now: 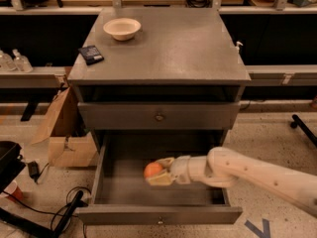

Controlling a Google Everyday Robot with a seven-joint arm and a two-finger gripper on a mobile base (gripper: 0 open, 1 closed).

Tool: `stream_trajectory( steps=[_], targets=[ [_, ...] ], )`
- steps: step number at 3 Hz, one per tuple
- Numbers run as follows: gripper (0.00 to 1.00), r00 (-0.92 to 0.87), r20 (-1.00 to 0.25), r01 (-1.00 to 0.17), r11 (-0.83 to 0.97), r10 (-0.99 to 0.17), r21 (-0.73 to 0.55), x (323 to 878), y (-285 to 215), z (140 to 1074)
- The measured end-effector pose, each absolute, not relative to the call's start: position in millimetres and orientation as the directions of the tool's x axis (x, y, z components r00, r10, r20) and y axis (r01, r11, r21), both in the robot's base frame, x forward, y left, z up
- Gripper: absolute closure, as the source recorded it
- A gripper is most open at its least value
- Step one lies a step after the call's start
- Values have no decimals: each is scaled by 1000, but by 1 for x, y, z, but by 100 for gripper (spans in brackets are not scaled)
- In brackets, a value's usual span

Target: Pick orange from middle drawer and place on counter

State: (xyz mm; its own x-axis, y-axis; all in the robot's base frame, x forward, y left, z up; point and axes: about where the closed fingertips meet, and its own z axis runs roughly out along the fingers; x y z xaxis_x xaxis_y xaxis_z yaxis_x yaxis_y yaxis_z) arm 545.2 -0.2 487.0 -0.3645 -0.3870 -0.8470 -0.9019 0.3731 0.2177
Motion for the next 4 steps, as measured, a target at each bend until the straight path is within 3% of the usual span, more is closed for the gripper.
stream_trajectory(
  steps=[2, 4],
  targets=[
    [100, -407, -855, -854, 466, -323, 230, 602, -97, 724],
    [100, -478, -803, -836, 464, -356, 292, 654, -111, 858]
  ],
)
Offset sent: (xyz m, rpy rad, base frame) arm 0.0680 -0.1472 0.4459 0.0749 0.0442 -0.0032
